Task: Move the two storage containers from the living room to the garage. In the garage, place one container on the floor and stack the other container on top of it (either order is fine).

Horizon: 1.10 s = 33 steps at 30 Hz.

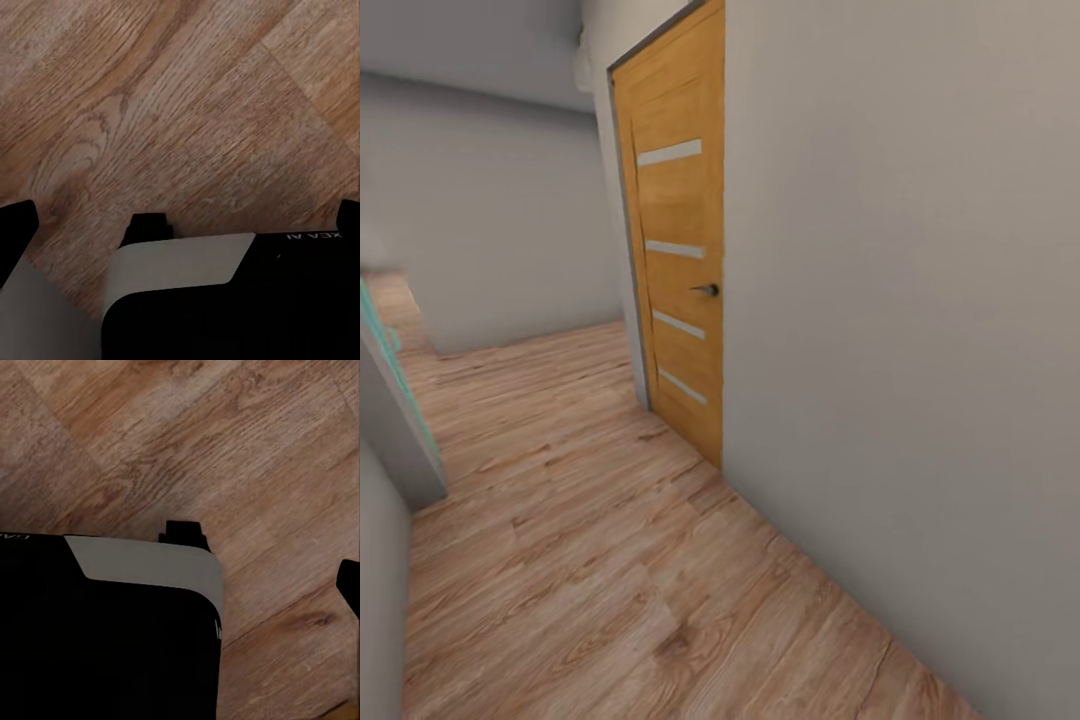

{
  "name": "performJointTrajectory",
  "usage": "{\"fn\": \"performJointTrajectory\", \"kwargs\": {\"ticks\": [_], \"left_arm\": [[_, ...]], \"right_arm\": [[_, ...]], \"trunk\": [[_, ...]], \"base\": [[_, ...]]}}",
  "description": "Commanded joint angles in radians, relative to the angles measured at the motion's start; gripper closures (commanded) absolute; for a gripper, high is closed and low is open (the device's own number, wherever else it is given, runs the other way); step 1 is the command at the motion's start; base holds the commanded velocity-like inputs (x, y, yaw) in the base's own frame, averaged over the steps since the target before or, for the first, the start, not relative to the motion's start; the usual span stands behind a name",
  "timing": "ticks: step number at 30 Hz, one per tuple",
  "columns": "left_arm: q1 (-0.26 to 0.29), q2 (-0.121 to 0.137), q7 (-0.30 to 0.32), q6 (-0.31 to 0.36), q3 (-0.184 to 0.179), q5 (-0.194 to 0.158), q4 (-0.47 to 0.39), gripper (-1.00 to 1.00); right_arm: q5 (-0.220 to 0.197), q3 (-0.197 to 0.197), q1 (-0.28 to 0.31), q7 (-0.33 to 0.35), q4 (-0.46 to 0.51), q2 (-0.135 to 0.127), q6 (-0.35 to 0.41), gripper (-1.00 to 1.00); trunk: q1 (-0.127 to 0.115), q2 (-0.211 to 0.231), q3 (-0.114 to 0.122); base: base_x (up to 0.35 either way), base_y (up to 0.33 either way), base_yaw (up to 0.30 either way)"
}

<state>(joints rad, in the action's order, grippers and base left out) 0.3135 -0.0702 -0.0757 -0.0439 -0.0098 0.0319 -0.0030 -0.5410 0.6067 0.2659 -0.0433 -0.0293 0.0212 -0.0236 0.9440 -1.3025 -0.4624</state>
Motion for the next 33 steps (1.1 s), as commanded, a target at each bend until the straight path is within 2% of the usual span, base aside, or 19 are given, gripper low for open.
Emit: {"fn": "performJointTrajectory", "kwargs": {"ticks": [1, 33], "left_arm": [[0.001, 0.0, -0.004, -0.004, -0.001, 0.003, 0.001, -1.0], [0.001, 0.0, -0.004, -0.003, -0.001, 0.003, 0.001, -1.0]], "right_arm": [[-0.008, 0.008, 0.001, -0.001, -0.002, 0.001, -0.002, -1.0], [-0.008, 0.008, 0.001, -0.001, -0.002, -0.001, -0.002, -1.0]], "trunk": [[0.001, 0.0, -0.001], [0.001, 0.0, -0.001]], "base": [[0.322, 0.0, 0.268], [0.321, 0.0, 0.268]]}}
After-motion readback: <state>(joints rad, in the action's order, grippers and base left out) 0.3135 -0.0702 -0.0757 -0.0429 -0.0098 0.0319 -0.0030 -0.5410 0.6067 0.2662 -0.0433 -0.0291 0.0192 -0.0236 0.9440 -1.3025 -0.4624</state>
